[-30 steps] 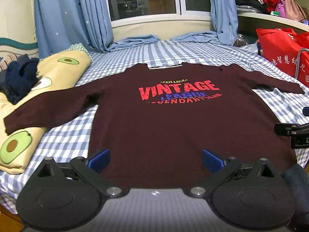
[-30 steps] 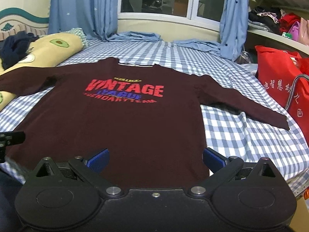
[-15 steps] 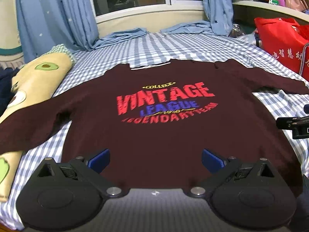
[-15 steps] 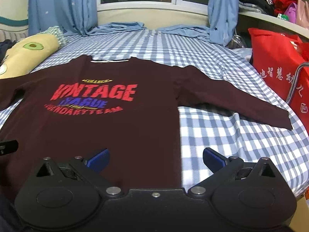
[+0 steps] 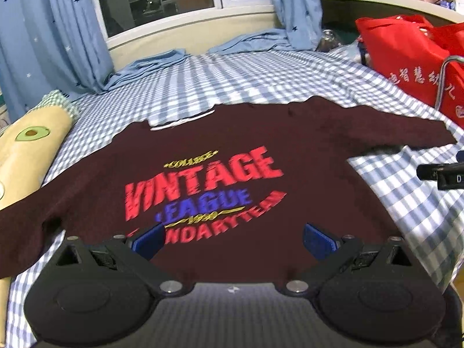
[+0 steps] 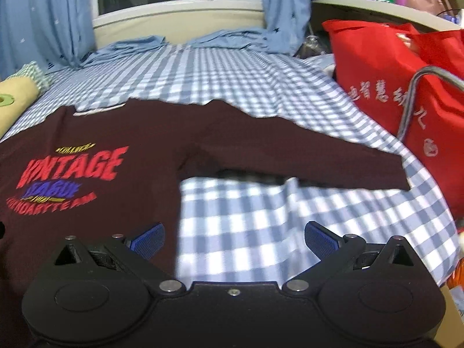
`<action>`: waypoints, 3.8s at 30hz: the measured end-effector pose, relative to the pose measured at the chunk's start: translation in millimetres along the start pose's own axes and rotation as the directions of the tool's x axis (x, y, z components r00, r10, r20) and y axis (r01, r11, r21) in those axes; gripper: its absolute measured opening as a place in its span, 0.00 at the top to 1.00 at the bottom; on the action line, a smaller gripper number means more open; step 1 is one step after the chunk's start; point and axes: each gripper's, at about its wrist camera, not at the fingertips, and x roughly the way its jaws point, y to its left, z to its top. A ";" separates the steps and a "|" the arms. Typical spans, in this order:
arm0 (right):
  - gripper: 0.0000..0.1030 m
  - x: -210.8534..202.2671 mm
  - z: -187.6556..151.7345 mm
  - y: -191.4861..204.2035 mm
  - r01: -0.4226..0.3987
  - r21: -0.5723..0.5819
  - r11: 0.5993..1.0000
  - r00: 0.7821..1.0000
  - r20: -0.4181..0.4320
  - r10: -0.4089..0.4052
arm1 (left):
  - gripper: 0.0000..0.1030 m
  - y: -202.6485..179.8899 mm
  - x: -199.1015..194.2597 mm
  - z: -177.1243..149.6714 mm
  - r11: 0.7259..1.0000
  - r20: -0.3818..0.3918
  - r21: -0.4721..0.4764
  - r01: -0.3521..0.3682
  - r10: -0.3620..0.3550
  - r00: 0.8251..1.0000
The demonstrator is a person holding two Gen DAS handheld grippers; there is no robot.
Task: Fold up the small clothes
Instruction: 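Move the right gripper to the sleeve cuff and close on it, then lift the held sleeve and lay it across the shirt body, open right gripper, then grasp the other sleeve cuff with the left gripper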
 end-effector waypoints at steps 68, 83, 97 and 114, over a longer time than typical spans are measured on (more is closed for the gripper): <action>0.94 122.6 130.2 322.4 -0.486 -0.264 0.833 0.863 0.009 0.506 | 0.01 248.6 -100.0 -120.0 0.930 0.074 -0.326 -0.170 0.204 0.976; 0.11 108.7 69.5 365.6 -0.526 -0.387 0.757 0.847 -0.151 0.510 | 0.01 316.1 -84.0 -166.0 0.850 0.133 -0.519 -0.093 0.188 0.973; 0.01 -109.6 62.2 203.2 -0.514 -0.311 0.800 0.806 0.144 0.574 | 0.01 432.8 -39.4 -230.2 0.564 0.216 -0.820 -0.096 0.461 0.861; 0.01 -147.2 54.7 169.0 -0.461 -0.191 0.866 0.825 0.268 0.498 | 0.78 503.2 -6.5 -231.6 0.383 0.266 -0.923 0.043 0.551 0.791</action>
